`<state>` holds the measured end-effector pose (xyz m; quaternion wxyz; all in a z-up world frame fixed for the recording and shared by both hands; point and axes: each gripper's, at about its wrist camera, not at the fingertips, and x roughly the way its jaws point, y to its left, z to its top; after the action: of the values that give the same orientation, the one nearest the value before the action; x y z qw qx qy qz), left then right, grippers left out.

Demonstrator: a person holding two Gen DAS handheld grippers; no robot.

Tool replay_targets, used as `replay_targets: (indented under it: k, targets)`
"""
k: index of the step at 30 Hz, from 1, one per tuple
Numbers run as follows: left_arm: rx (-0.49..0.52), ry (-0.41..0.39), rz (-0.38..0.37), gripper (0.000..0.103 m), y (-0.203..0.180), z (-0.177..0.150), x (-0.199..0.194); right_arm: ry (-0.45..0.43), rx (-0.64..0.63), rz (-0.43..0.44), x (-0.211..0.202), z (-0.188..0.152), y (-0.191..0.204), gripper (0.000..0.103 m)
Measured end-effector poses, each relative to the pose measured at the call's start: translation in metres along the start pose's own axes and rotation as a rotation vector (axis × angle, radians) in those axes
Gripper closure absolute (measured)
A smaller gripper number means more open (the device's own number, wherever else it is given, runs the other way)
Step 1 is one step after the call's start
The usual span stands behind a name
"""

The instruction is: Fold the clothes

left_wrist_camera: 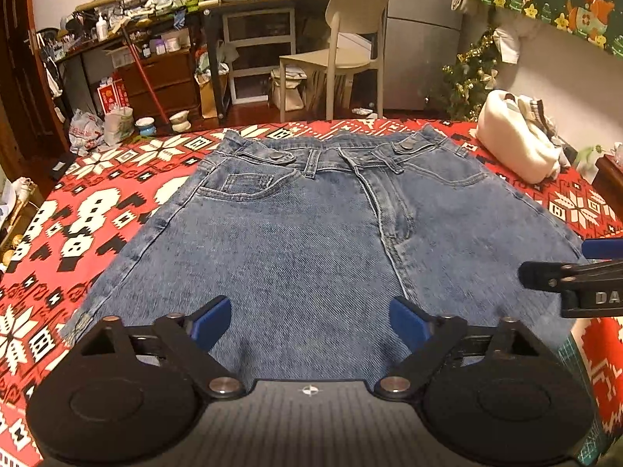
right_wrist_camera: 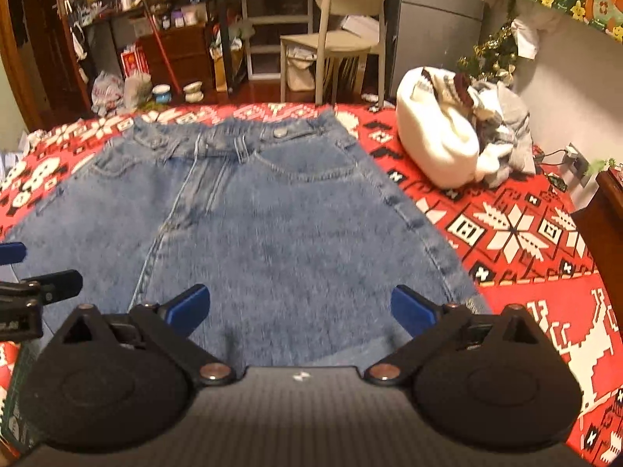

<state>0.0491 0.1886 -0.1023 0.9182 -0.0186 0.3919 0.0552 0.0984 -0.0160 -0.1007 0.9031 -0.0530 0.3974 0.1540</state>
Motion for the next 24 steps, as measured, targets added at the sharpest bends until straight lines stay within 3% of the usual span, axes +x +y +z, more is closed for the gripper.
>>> replay_targets:
  k: [5,8,11,13,16,24]
  targets:
    - [0.006,0.012,-0.022,0.037,0.0,0.006,0.011,-0.042,0.001,0.018,-0.002,0.009,0.001,0.02]
    - [0.03,-0.005,-0.041,0.043,-0.003,0.008,0.012,-0.052,0.002,0.03,-0.001,0.012,0.0,0.038]
    - [0.038,-0.014,-0.047,0.06,-0.005,0.008,0.014,-0.041,0.016,0.044,0.003,0.013,-0.003,0.06]
    - [0.044,-0.008,-0.045,0.072,-0.006,0.009,0.018,-0.02,0.032,0.062,0.007,0.014,-0.005,0.086]
    - [0.05,0.016,-0.046,0.09,-0.006,0.011,0.027,0.009,0.036,0.07,0.016,0.013,-0.007,0.094]
    - [0.028,0.068,-0.03,0.096,-0.002,-0.001,0.038,0.087,0.03,0.046,0.025,0.001,-0.007,0.094]
